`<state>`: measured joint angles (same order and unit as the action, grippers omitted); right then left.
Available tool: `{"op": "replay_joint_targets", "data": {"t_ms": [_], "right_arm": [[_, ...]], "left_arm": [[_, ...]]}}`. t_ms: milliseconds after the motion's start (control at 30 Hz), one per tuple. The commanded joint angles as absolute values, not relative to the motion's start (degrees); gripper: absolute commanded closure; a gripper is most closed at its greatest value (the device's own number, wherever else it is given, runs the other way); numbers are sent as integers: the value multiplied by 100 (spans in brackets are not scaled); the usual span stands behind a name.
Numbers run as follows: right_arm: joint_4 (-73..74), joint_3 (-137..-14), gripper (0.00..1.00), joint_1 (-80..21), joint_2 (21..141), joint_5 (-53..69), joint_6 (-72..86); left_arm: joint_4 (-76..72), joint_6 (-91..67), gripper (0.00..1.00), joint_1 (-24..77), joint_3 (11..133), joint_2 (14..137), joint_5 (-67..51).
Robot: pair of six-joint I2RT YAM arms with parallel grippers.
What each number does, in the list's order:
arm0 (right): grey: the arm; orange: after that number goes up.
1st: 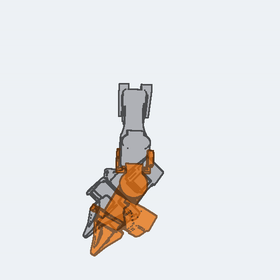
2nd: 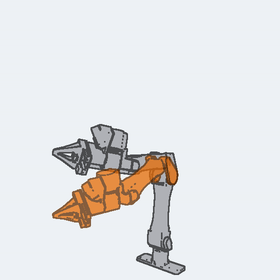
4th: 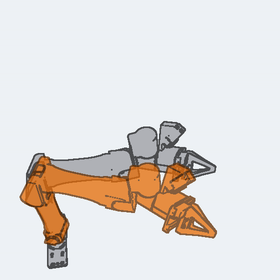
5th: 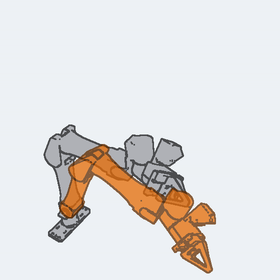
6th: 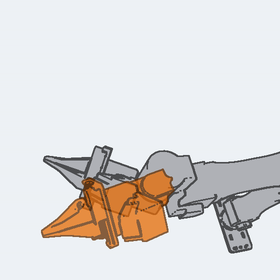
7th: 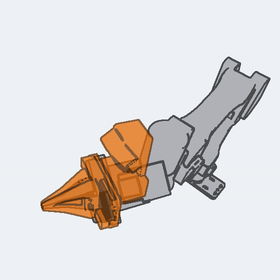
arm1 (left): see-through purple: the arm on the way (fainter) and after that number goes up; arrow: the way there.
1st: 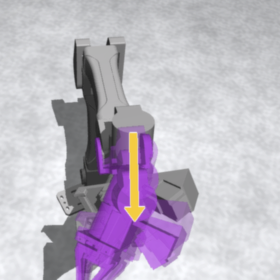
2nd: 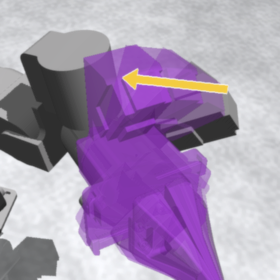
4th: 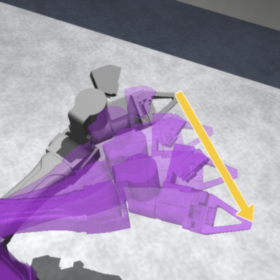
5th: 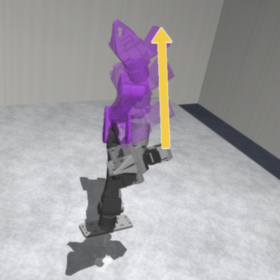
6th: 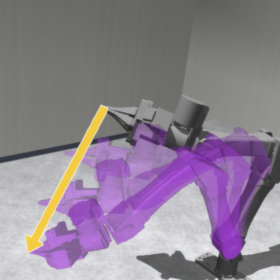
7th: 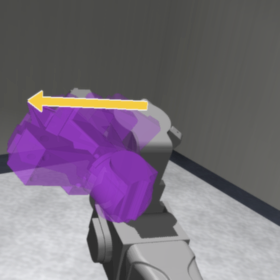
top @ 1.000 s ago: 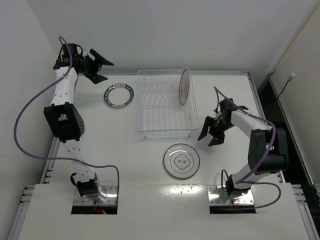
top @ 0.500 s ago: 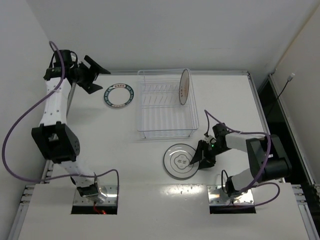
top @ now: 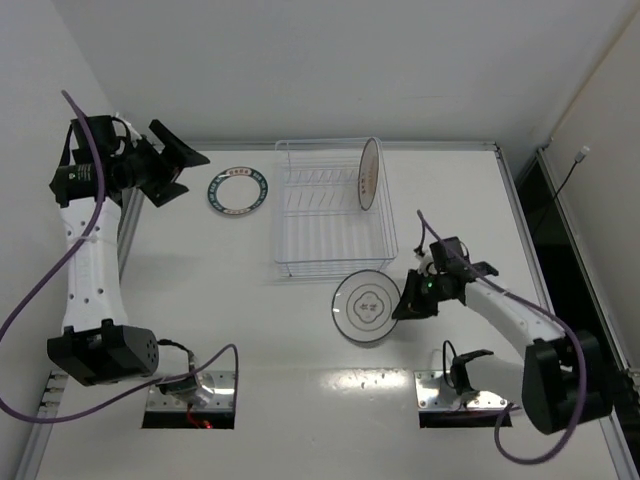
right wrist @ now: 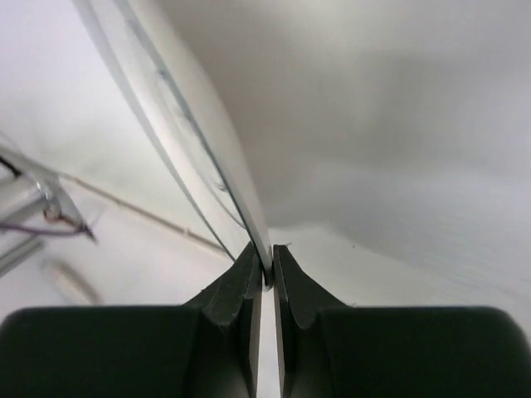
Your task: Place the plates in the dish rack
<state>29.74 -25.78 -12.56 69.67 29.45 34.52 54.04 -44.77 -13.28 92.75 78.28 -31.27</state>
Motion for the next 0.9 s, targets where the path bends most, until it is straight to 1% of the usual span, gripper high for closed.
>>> {"op": "replay_joint_targets", "data": {"t_ms": [0, 33, 67, 100, 133, 200, 233, 267, 300, 333, 400, 500, 533, 633, 700, 733, 800, 833, 867], "right_arm": [[4181, -3567, 100, -1274, 6268, 1714, 3060], [4714, -3742, 100, -1274, 5962, 1627, 2885], [4972, -4127, 100, -1274, 5794, 1626, 2813], [5236, -4401, 100, -1274, 5609, 1626, 2734], [5743, -5073, 100, -1335, 5433, 1522, 2681], [6168, -5876, 100, -1336, 5047, 1224, 2681], [6370, -6315, 100, -1336, 5045, 1056, 2681], [6694, -7207, 100, -1336, 5045, 750, 2681], [6810, -7642, 100, -1336, 5341, 608, 2620], [6899, -8403, 100, -1336, 5500, 493, 2619], [6952, -9267, 100, -1336, 6026, 273, 2619], [6593, -9702, 100, -1336, 6485, -271, 2759], [6322, -9834, 100, -1336, 6747, -620, 2812], [5741, -9757, 100, -1415, 7022, -1367, 3102], [5231, -9756, 100, -1687, 7338, -1800, 3322], [5125, -9860, 100, -1809, 7504, -2298, 3322], [5063, -10378, 100, -2327, 8136, -2880, 3393], [5062, -10623, 100, -2521, 8400, -3492, 3393], [5202, -11270, 100, -2836, 8698, -3759, 3306]], "left_arm": [[5826, -3833, 16, -1406, 10088, 7786, -2682], [5923, -3745, 13, -1406, 10151, 7857, -2289], [6063, -3692, 13, -1406, 10151, 7857, -2076], [6134, -3813, 9, -1406, 10082, 7857, -1735], [6135, -3867, 9, -1406, 10081, 7944, -1731], [6083, -3919, 9, -1406, 9941, 8006, -1950], [6082, -3920, 9, -1406, 9940, 8059, -1951], [6082, -3920, 9, -1406, 9940, 8060, -1951], [6082, -3920, 9, -1406, 9940, 8060, -1899], [6134, -3920, 9, -1406, 10019, 8060, -1838], [6135, -3920, 9, -1406, 10142, 8060, -1837], [6187, -3920, 9, -1406, 10143, 8121, -1837], [6248, -3920, 9, -1406, 10195, 8182, -1837], [6354, -3972, 9, -1406, 10195, 8244, -1837], [6468, -4042, 9, -1406, 10195, 8296, -1837], [6469, -4095, 9, -1406, 10195, 8297, -1837], [6574, -4148, 9, -1406, 10248, 8349, -1776], [6626, -4148, 9, -1406, 10248, 8411, -1723], [6627, -4148, 9, -1406, 10422, 8463, -1636]]}}
